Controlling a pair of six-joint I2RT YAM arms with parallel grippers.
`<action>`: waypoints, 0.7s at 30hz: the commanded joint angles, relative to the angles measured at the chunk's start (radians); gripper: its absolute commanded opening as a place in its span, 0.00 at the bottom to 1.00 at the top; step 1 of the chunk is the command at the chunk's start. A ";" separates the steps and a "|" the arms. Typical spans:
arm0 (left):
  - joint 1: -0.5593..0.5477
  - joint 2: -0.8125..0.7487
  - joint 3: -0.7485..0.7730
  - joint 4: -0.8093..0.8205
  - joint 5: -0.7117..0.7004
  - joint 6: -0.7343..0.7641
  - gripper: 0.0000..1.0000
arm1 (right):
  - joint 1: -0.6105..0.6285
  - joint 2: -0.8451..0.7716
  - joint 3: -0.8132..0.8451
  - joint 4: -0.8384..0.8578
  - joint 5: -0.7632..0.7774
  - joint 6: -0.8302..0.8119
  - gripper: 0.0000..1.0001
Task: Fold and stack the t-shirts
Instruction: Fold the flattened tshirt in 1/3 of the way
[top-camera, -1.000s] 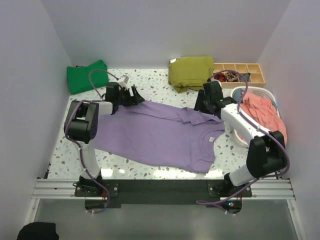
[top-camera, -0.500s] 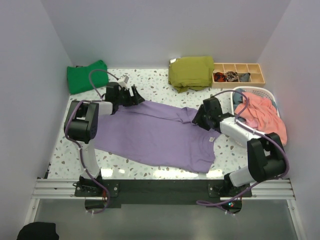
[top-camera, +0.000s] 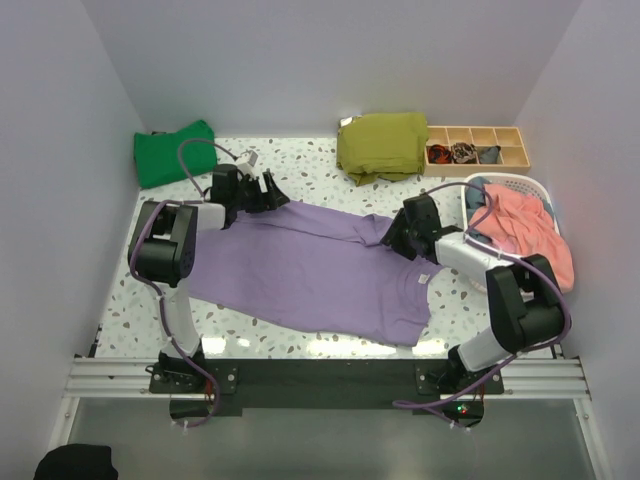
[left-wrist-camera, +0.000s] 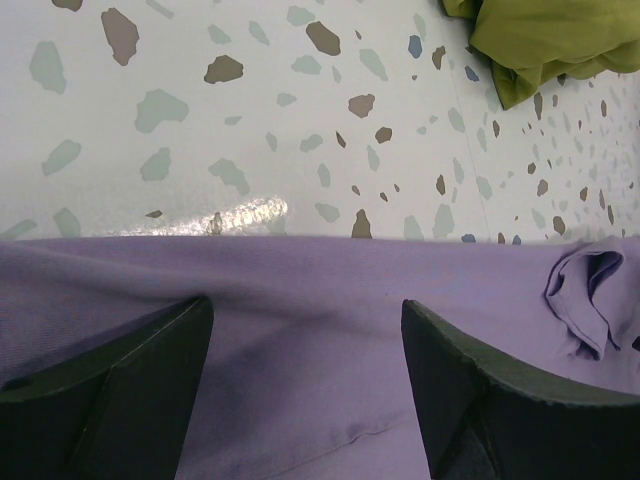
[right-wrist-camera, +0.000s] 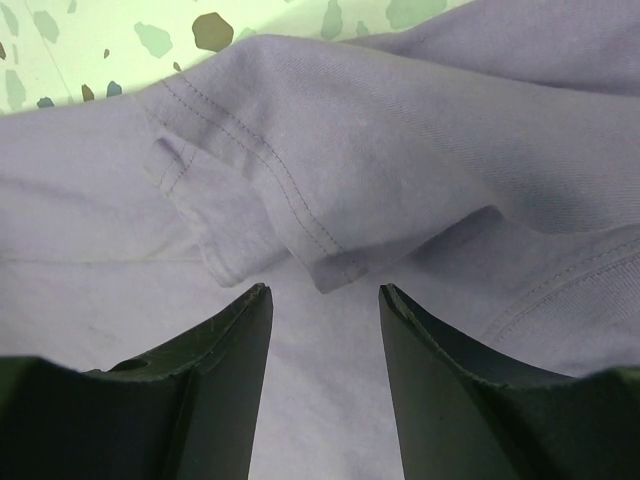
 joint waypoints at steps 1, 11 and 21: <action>0.003 0.027 0.012 -0.076 -0.043 0.035 0.82 | -0.005 -0.040 0.021 0.001 0.052 0.013 0.51; 0.004 0.026 0.017 -0.085 -0.049 0.040 0.82 | -0.004 0.042 0.026 0.041 0.051 0.023 0.50; 0.004 0.027 0.020 -0.091 -0.060 0.043 0.82 | -0.005 0.064 0.024 0.075 0.085 -0.010 0.37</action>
